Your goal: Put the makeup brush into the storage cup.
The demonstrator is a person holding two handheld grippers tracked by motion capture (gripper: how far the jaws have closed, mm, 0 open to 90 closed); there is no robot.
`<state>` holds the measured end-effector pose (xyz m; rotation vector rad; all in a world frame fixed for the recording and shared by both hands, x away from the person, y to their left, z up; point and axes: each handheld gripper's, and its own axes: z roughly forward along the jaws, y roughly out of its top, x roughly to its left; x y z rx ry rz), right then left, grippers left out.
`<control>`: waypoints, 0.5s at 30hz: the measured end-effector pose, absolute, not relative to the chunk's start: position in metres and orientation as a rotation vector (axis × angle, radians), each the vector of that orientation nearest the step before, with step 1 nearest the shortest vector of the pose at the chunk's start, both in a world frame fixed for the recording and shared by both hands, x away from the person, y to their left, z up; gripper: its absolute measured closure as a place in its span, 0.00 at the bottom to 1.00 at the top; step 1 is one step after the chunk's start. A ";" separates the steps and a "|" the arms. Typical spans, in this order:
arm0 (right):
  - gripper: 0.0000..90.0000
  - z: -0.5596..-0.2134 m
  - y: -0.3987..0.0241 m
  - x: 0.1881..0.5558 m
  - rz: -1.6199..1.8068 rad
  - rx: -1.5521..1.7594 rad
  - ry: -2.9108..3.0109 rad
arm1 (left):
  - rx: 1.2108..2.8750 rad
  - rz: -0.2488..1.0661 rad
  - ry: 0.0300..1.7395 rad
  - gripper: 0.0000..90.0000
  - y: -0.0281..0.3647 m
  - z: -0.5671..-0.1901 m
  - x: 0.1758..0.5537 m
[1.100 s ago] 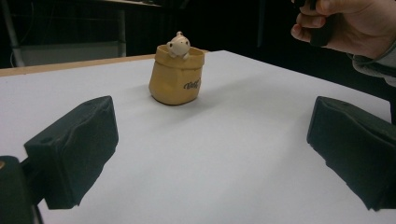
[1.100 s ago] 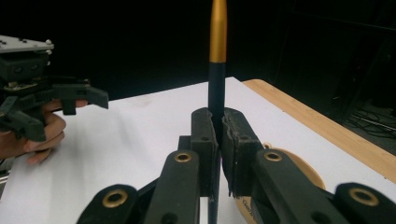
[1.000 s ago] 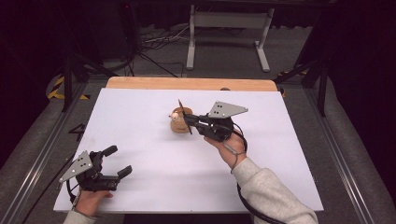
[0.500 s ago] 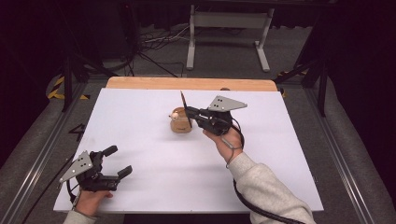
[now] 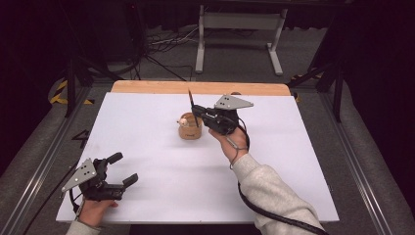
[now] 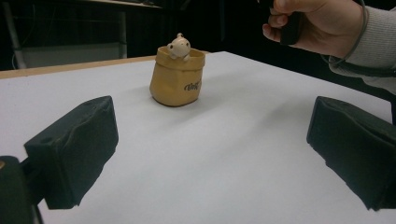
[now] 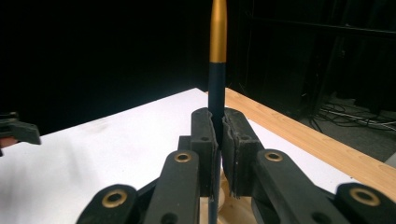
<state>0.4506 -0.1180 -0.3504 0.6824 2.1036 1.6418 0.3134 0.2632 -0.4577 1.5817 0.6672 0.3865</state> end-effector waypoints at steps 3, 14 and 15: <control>0.93 -0.351 -0.116 0.456 1.626 0.686 2.104 | 1.581 0.382 0.668 0.03 0.263 -0.458 0.314; 0.93 -0.350 -0.111 0.472 1.592 0.702 2.090 | 1.583 0.379 0.666 0.03 0.262 -0.458 0.315; 0.93 -0.350 -0.111 0.473 1.592 0.702 2.085 | 1.581 0.380 0.666 0.03 0.263 -0.458 0.315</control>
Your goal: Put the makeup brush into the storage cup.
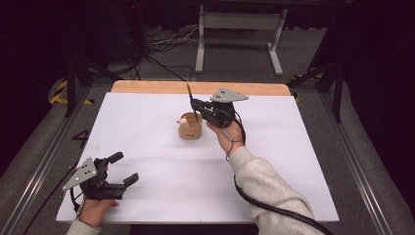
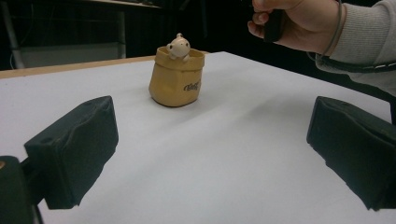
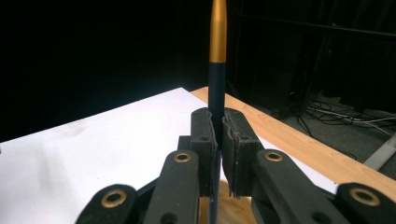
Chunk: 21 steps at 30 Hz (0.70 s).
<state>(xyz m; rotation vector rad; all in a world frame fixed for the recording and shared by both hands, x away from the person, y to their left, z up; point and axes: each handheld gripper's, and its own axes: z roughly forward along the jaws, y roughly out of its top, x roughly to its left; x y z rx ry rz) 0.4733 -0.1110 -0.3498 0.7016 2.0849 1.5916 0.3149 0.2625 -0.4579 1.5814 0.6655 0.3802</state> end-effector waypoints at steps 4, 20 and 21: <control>0.93 -0.350 -0.110 0.479 1.598 0.685 2.082 | 1.582 0.381 0.668 0.03 0.264 -0.458 0.315; 0.92 -0.374 -0.113 0.493 1.599 0.694 2.081 | 1.578 0.380 0.670 0.03 0.264 -0.458 0.315; 0.92 -0.377 -0.114 0.495 1.603 0.704 2.077 | 1.579 0.380 0.670 0.03 0.264 -0.458 0.315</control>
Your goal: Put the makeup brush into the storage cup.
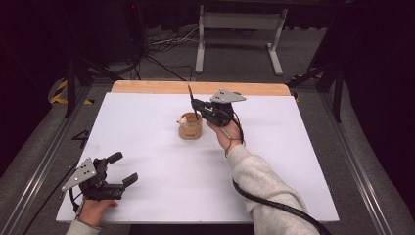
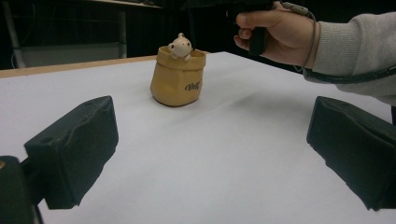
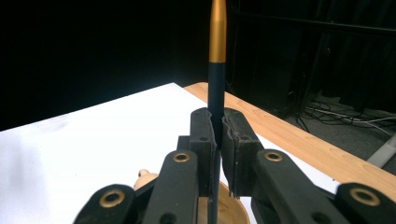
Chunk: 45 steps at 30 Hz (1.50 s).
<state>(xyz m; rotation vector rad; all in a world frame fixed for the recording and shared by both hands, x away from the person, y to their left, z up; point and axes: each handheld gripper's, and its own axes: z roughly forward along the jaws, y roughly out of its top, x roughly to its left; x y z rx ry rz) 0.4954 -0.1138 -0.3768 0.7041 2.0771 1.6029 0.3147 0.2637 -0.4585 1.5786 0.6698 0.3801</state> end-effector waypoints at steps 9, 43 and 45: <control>0.92 -0.390 -0.112 0.498 1.599 0.723 2.091 | 1.578 0.381 0.669 0.03 0.264 -0.458 0.315; 0.49 -0.400 -0.111 0.489 1.590 0.729 2.121 | 1.580 0.380 0.664 0.03 0.262 -0.457 0.314; 0.46 -0.398 -0.111 0.488 1.590 0.725 2.123 | 1.579 0.379 0.666 0.03 0.263 -0.458 0.314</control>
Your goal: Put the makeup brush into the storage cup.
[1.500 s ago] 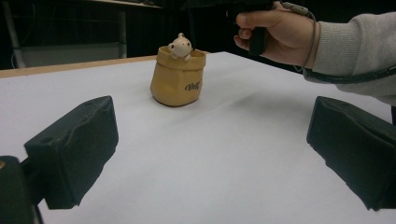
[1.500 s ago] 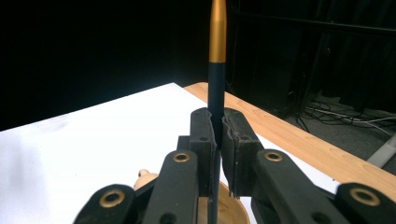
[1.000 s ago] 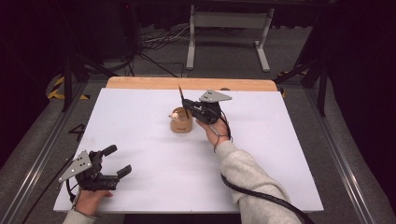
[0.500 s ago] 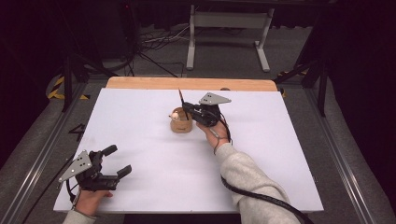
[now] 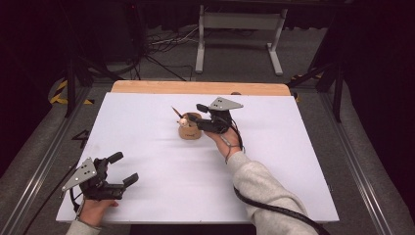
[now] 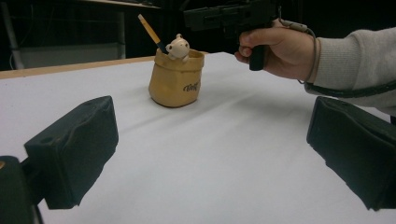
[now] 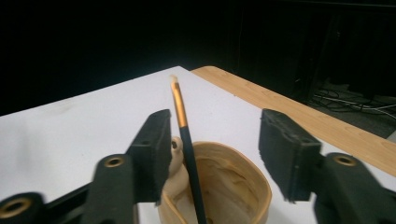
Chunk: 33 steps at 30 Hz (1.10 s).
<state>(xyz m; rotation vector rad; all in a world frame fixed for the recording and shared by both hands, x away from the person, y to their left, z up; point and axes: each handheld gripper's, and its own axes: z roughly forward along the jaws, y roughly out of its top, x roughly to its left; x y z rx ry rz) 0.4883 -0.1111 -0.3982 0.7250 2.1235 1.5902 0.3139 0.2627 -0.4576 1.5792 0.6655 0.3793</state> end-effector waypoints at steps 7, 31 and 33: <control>0.23 -0.380 -0.115 0.481 1.618 0.718 2.112 | 1.577 0.383 0.672 0.03 0.266 -0.458 0.311; 0.00 -0.347 -0.170 0.438 1.673 0.577 2.160 | 1.579 0.389 0.671 0.03 0.265 -0.457 0.308; 0.00 -0.345 -0.175 0.434 1.662 0.569 2.135 | 1.576 0.385 0.673 0.03 0.265 -0.457 0.309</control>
